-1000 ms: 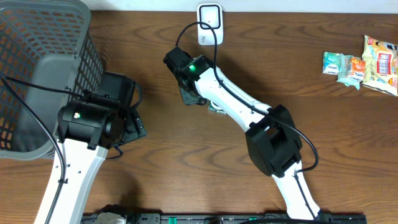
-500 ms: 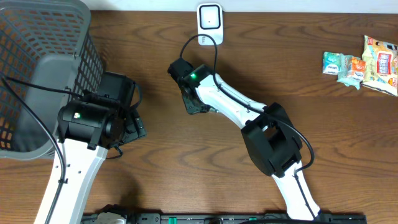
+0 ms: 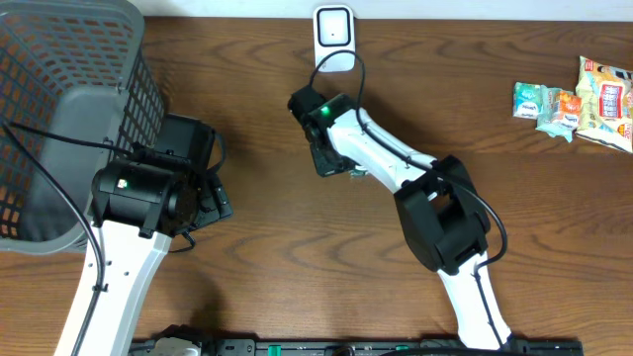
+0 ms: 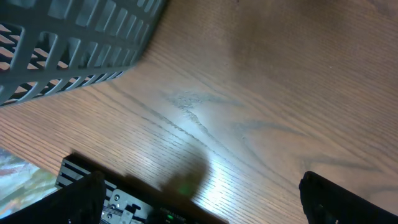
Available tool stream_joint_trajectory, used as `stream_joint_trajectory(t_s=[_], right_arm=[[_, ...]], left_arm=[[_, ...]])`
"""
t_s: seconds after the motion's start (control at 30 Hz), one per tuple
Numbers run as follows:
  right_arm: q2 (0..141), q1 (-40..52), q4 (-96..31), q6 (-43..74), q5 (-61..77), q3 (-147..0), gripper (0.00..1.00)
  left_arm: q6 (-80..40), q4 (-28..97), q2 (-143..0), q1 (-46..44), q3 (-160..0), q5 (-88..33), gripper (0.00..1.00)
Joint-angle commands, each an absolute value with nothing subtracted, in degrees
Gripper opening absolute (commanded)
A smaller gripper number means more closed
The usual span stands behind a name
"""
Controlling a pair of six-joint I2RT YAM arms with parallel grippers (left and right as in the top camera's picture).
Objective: Scan the item barcode
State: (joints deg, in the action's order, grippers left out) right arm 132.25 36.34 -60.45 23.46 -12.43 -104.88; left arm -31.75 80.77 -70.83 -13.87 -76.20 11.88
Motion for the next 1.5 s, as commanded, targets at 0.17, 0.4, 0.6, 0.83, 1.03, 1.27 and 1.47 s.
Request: stream_joint_trajectory(t_s=[0.17, 0.4, 0.6, 0.83, 1.03, 1.27, 1.47], right_arm=[[127.28, 35.90, -59.79, 21.67, -13.39, -106.08, 0.01], [124.86, 34.13, -55.79, 19.14, -11.51, -106.06, 0.01], [127.50, 33.71, -55.44, 17.45, -7.77, -106.00, 0.01], [130.72, 33.91, -56.34, 17.52, -6.04, -105.95, 0.01], [131.50, 33.61, -56.21, 17.54, -7.27, -105.95, 0.01], [131.50, 31.11, -56.38, 19.29, -7.60, -105.71, 0.01], [131.50, 28.47, -56.38, 22.59, -11.16, -105.51, 0.02]], left_arm=[[-32.47, 80.93, -70.72, -13.58, -76.23, 11.60, 0.98], [-32.47, 80.93, -70.72, -13.58, -76.23, 11.60, 0.98], [-32.47, 80.93, -70.72, -13.58, -76.23, 11.57, 0.98], [-32.47, 80.93, -70.72, -13.58, -76.23, 11.60, 0.98], [-32.47, 80.93, -70.72, -13.58, -76.23, 11.60, 0.98], [-32.47, 80.93, -70.72, -13.58, -76.23, 11.60, 0.98], [-32.47, 80.93, -70.72, -13.58, -76.23, 11.57, 0.98]])
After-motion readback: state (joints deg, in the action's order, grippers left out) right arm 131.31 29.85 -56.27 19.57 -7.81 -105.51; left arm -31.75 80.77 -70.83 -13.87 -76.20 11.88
